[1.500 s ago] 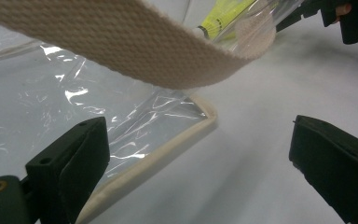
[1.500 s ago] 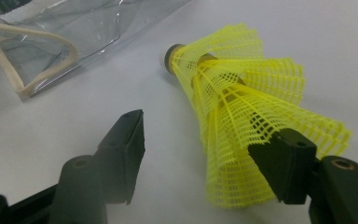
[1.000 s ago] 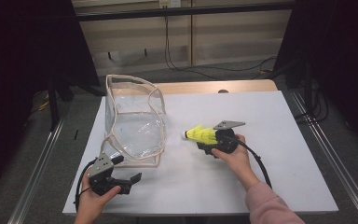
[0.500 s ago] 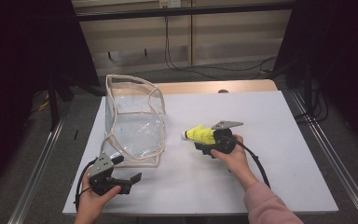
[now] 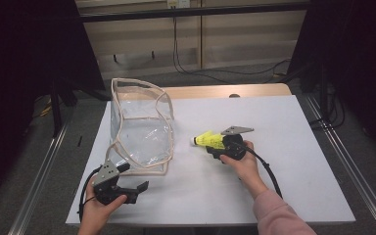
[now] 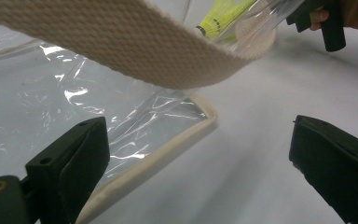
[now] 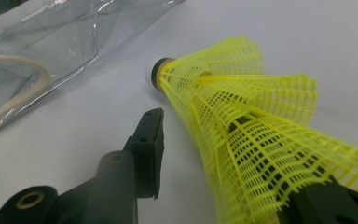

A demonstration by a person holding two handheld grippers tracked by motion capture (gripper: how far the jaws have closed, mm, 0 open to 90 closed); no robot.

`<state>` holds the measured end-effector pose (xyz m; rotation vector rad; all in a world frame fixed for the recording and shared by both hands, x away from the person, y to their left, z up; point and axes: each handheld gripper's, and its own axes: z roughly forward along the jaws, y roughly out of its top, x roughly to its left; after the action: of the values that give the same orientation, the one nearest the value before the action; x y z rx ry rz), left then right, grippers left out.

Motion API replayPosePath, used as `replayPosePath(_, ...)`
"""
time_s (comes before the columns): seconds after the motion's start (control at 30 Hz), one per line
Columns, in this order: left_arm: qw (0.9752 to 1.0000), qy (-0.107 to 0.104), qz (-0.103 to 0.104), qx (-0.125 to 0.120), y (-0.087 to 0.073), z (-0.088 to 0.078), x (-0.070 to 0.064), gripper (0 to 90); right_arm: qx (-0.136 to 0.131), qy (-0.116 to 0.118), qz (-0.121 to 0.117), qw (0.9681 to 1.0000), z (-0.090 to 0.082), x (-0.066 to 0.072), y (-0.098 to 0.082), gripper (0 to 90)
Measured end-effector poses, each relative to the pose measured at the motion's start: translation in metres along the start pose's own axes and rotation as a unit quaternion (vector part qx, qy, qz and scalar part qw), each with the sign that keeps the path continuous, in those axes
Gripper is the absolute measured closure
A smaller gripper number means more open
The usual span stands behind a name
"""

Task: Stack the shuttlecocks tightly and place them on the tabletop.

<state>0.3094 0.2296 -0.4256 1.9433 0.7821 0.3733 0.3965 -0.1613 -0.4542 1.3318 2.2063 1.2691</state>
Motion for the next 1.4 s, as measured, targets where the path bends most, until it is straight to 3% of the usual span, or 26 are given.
replayPosePath(0.17, 1.0, 0.0, 0.004, 0.002, 0.0, -0.001, 0.0, 5.0, -0.003, 0.001, 0.008, 1.0, 0.001, -0.001, 0.0, 60.5)
replayPosePath(0.47, 0.9999, 0.004, 0.008, 0.007, 0.0, -0.001, 0.001, 5.0, -0.007, -0.005, 0.013, 0.9999, 0.001, -0.003, 0.001, 77.5)
replayPosePath(0.87, 1.0, 0.006, 0.002, 0.002, 0.0, -0.001, 0.0, 5.0, -0.001, 0.009, -0.01, 0.9999, -0.006, -0.006, 0.003, 79.7)
replayPosePath(1.1, 1.0, 0.006, 0.003, 0.003, 0.0, -0.001, 0.0, 5.0, 0.012, 0.014, -0.037, 0.9991, -0.019, -0.008, 0.002, 79.6)
replayPosePath(1.4, 1.0, 0.003, 0.003, 0.0, 0.0, -0.001, 0.0, 5.0, 0.009, 0.023, -0.022, 0.9994, -0.016, -0.004, -0.002, 71.4)
